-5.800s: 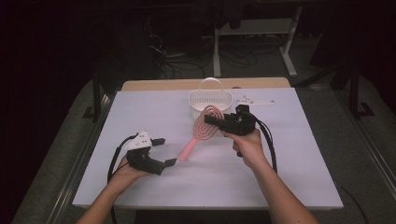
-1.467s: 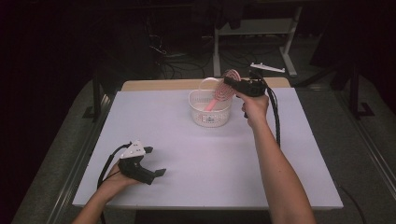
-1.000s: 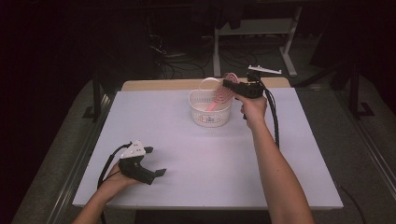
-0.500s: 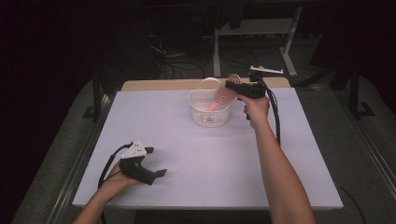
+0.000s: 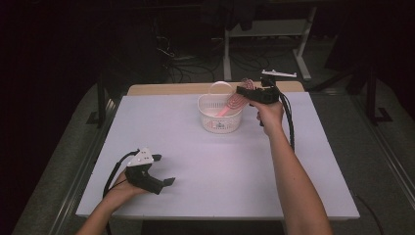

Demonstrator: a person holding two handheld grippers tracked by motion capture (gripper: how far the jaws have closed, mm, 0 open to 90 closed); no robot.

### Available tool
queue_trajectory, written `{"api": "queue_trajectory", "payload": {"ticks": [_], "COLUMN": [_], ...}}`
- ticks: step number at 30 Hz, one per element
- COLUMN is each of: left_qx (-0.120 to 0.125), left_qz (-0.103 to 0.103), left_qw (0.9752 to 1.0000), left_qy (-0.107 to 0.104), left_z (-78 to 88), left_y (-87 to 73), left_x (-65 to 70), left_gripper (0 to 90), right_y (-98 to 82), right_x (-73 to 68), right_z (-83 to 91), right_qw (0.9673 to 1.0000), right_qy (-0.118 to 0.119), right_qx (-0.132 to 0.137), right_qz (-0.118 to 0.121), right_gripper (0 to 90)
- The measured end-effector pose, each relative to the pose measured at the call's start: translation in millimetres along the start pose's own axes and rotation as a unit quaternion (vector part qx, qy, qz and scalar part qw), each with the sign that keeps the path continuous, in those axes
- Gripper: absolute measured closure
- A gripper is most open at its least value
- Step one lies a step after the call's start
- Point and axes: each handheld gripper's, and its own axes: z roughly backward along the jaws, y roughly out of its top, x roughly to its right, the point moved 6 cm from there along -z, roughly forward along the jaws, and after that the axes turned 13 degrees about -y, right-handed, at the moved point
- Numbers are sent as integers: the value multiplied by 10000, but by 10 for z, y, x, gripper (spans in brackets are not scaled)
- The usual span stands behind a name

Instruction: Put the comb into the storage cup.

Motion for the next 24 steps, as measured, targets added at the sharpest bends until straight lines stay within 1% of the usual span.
{"api": "queue_trajectory", "payload": {"ticks": [2, 3, 5, 11, 18, 22, 24], "left_qx": [-4, -5, -6, -10, -15, -2, 6], "left_qz": [-5, -4, -2, 1, 42, 47, 38], "left_qw": [10000, 10000, 10000, 10000, 10000, 10000, 10000], "left_qy": [0, -2, -4, 6, 36, 54, 58], "left_z": [0, 1, 0, 3, 15, 11, 7], "left_y": [1, 1, -1, -6, -16, 11, 21], "left_x": [1, 2, 3, -5, -15, -26, -29], "left_gripper": [0, 0, 0, 0, 0, 0, 0], "right_y": [-2, 1, 7, -2, -30, -34, -43], "right_x": [-5, -1, 8, 32, 72, 87, 86], "right_z": [6, 16, 32, 96, 191, 282, 327], "right_qw": [9999, 9998, 9995, 9988, 9975, 9971, 9966], "right_qy": [-66, -142, -221, -313, -372, -333, -282], "right_qx": [-13, -4, 6, -26, -100, -107, -128], "right_qz": [85, 138, 220, 369, 587, 673, 763], "right_gripper": [383, 363, 339, 285, 264, 254, 249]}}
